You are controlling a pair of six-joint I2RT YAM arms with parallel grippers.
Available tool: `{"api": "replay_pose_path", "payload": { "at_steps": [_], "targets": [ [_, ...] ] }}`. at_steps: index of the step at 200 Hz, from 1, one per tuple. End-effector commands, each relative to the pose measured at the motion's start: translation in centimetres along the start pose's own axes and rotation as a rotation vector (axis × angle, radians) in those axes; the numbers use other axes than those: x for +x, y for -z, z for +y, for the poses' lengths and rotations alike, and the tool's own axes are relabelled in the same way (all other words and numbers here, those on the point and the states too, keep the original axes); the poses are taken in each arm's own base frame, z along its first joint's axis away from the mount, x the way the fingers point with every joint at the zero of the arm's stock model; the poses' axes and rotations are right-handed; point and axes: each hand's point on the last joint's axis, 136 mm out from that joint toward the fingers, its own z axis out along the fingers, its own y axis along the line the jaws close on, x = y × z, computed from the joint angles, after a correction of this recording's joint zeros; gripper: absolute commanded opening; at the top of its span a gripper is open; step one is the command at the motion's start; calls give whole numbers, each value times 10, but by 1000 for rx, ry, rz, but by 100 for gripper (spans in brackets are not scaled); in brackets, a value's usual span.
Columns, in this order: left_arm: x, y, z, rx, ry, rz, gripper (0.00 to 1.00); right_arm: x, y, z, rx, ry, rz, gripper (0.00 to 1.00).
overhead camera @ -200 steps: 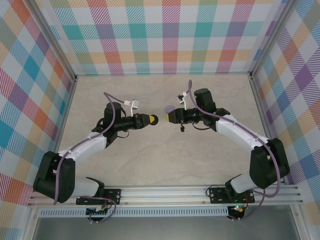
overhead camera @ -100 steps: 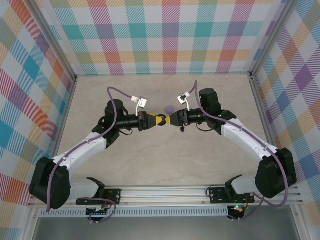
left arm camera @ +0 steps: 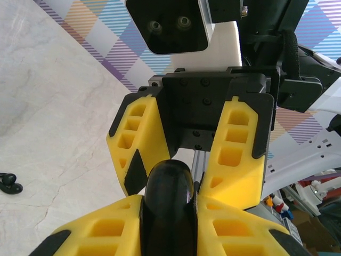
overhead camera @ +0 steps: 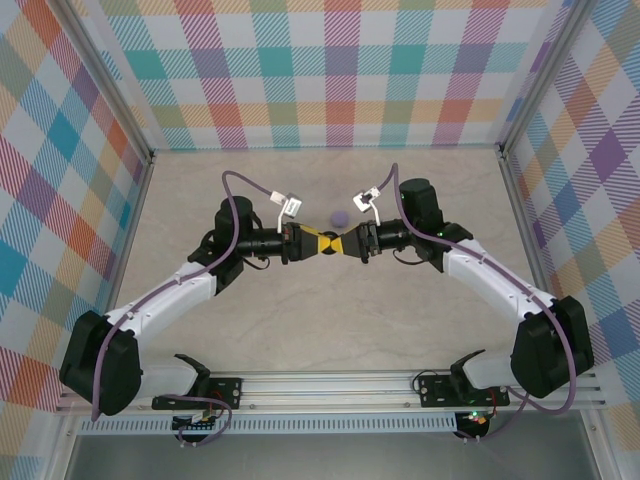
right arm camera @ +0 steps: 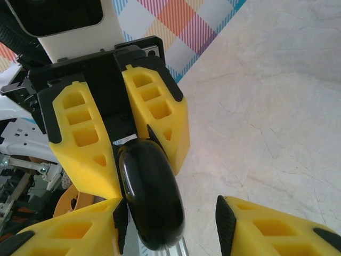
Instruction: Insert the wireless bluetooth earbuds into the charging case
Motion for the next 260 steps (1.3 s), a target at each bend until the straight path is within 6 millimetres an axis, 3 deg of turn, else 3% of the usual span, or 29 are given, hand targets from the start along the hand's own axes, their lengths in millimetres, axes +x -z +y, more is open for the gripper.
{"api": "replay_pose_path", "payload": {
  "at_steps": [1, 85, 129, 196, 260],
  "targets": [
    [-9, -5, -17, 57, -65, 3, 24, -3, 2, 17, -66, 60, -8, 48],
    [-8, -10, -17, 62, -59, 12, 23, -5, 1, 25, -114, 68, -6, 39],
    [-10, -10, -17, 55, -59, 9, 23, -5, 2, 24, -97, 68, -11, 27],
    [-11, -8, -23, 59, -63, 9, 38, -10, 7, 21, -34, 85, -43, 20],
    [-2, -4, -34, 101, -64, 39, 41, -15, 9, 20, -9, 82, -58, 19]
  ]
}}
